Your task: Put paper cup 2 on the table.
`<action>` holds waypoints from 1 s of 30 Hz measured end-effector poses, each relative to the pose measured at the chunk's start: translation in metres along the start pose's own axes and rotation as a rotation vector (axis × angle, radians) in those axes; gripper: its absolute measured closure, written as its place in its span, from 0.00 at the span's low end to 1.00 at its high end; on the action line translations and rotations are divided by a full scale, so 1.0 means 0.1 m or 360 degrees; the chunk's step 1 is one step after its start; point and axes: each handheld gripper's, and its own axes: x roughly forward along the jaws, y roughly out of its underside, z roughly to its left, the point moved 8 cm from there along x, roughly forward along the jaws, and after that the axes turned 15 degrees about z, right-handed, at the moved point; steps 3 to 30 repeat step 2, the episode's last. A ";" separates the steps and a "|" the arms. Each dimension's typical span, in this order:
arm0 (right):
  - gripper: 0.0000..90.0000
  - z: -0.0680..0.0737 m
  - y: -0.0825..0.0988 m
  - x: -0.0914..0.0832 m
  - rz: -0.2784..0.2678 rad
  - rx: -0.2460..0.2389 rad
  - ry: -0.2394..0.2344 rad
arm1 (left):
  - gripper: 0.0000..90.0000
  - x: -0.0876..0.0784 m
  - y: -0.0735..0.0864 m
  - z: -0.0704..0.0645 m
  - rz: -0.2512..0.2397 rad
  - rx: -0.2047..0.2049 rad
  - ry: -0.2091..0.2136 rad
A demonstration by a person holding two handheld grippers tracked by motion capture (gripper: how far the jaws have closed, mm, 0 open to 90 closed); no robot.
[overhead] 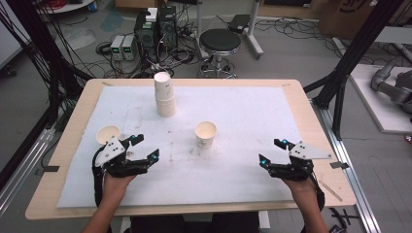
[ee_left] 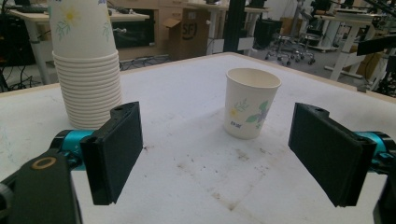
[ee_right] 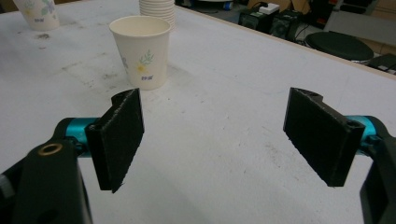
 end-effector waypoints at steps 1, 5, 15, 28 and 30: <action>0.23 0.00 0.00 0.00 -0.0001 0.0001 -0.0001 | 0.20 0.00 0.00 0.00 0.0002 0.0002 -0.0004; 0.23 0.00 0.00 0.00 0.0000 -0.0002 0.0000 | 0.20 0.00 0.00 0.00 0.0004 0.0007 -0.0008; 0.23 0.00 0.00 0.00 0.0000 -0.0002 0.0000 | 0.20 0.00 0.00 0.00 0.0004 0.0007 -0.0008; 0.23 0.00 0.00 0.00 0.0000 -0.0002 0.0000 | 0.20 0.00 0.00 0.00 0.0004 0.0007 -0.0008; 0.23 0.00 0.00 0.00 0.0000 -0.0002 0.0000 | 0.20 0.00 0.00 0.00 0.0004 0.0007 -0.0008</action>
